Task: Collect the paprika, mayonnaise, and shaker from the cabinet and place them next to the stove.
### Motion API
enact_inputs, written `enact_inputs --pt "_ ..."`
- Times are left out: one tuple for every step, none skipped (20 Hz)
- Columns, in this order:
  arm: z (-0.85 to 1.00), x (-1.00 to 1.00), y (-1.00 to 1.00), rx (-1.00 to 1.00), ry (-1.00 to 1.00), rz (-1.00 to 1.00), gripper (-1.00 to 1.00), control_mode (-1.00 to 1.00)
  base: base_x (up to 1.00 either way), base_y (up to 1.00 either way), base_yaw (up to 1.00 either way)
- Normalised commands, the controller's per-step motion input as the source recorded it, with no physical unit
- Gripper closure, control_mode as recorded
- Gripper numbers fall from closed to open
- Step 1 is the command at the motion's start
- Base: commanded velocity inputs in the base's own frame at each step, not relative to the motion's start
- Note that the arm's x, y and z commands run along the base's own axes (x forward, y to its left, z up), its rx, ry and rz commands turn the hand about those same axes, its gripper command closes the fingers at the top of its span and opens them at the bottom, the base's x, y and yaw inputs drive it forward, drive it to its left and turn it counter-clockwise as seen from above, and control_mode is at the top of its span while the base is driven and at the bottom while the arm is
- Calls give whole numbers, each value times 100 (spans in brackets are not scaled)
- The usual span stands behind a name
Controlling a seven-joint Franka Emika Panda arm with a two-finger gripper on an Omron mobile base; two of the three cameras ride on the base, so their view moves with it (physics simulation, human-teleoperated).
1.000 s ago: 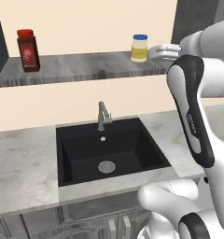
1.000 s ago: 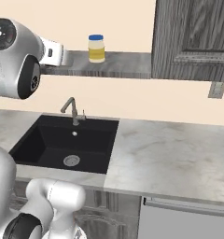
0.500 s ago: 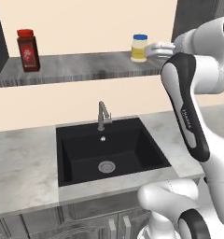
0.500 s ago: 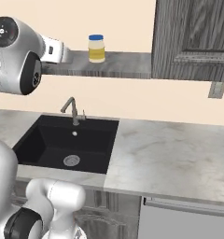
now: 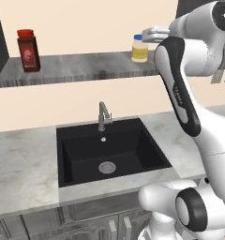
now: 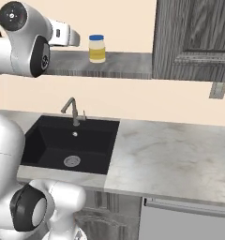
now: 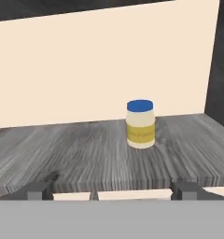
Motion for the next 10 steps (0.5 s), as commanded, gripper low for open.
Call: enact_inputs --pt "0 41 -39 -1 -9 -4 -100 -100 0 0 0" --pt "0 39 -54 0 -7 -4 -100 -100 0 0 0" --pt "0 38 -56 0 -7 -4 -100 -100 0 0 0" --pt "0 38 -57 0 -7 -4 -100 -100 0 0 0" --pt "0 40 -63 0 -6 -4 -100 -100 0 0 0" --pt "0 41 -62 0 -6 -3 -100 -100 0 0 0" --pt "0 43 -58 0 -6 -2 -100 -100 0 0 0" --pt "0 44 -54 0 -6 0 -100 -100 0 0 0" --pt "0 44 -51 0 -6 0 -100 -100 0 0 0" --pt "0 44 -53 0 -7 0 -100 -100 0 0 0"
